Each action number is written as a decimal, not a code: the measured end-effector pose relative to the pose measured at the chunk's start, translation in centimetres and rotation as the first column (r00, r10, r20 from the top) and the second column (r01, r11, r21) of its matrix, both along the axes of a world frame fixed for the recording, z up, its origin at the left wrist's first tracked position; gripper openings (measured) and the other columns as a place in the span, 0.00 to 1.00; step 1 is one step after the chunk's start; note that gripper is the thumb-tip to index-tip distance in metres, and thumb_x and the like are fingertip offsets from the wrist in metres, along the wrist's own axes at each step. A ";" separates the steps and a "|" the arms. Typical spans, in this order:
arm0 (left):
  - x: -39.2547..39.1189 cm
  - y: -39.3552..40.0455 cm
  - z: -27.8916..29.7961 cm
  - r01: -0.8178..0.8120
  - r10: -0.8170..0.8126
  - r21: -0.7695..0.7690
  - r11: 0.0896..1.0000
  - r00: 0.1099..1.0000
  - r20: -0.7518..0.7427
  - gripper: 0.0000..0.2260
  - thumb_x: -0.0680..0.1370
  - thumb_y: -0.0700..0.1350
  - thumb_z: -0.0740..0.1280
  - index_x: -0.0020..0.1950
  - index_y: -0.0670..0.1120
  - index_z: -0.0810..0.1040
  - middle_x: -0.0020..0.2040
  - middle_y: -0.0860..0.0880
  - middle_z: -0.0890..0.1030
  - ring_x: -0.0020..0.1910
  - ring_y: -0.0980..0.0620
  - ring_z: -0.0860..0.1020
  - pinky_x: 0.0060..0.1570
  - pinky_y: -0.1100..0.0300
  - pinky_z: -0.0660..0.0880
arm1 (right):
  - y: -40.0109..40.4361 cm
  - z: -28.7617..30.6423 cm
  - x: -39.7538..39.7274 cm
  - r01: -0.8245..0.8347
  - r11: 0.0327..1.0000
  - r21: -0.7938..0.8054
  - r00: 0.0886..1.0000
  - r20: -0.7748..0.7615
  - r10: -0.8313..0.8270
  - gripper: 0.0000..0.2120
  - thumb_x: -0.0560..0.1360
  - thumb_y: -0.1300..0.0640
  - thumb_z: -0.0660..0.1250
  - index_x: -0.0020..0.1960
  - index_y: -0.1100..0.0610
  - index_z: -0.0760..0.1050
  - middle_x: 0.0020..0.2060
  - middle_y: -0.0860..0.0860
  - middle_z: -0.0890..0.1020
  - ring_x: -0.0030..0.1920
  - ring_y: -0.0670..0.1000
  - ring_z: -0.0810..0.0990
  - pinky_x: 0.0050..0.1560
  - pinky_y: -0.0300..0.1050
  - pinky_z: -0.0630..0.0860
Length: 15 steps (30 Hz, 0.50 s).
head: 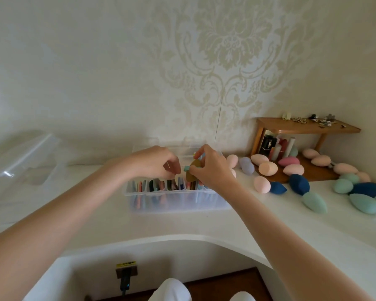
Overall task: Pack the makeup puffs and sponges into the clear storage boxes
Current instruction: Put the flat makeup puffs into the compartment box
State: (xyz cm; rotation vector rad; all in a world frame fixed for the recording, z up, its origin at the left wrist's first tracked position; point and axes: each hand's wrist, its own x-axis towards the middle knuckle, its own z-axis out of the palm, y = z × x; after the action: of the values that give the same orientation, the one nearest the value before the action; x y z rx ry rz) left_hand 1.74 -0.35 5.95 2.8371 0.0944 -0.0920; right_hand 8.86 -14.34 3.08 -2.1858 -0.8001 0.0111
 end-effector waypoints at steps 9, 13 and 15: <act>-0.1 -0.1 -0.8 -0.010 0.011 0.054 0.999 0.999 -0.030 0.11 0.77 0.46 0.65 0.57 0.48 0.81 0.58 0.51 0.80 0.42 0.58 0.74 0.43 0.66 0.67 | 1.2 0.3 -0.6 -0.034 0.997 0.076 0.997 -0.072 0.040 0.09 0.74 0.61 0.65 0.50 0.56 0.65 0.34 0.50 0.74 0.26 0.49 0.75 0.19 0.30 0.69; 0.0 -0.7 -1.3 -0.033 0.034 -0.040 0.999 0.999 0.019 0.12 0.76 0.50 0.66 0.54 0.46 0.81 0.48 0.53 0.82 0.45 0.54 0.78 0.42 0.65 0.69 | 1.0 0.0 -0.8 -0.053 0.998 0.028 0.995 -0.088 0.056 0.10 0.74 0.61 0.65 0.50 0.56 0.64 0.31 0.47 0.72 0.24 0.45 0.73 0.22 0.31 0.70; 0.1 -1.0 -1.4 -0.038 0.039 -0.030 0.999 0.999 0.028 0.12 0.76 0.51 0.67 0.52 0.45 0.82 0.34 0.56 0.77 0.32 0.58 0.73 0.33 0.67 0.67 | 0.8 0.1 -1.1 -0.063 0.998 0.031 0.994 -0.088 0.066 0.10 0.74 0.62 0.65 0.50 0.57 0.63 0.31 0.47 0.72 0.23 0.45 0.72 0.18 0.29 0.68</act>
State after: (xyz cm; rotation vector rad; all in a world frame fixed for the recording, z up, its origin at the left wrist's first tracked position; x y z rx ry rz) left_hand 1.85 -1.37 4.56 2.8050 0.1399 -0.0445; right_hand 7.79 -13.55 3.19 -2.1170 -0.8154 0.1285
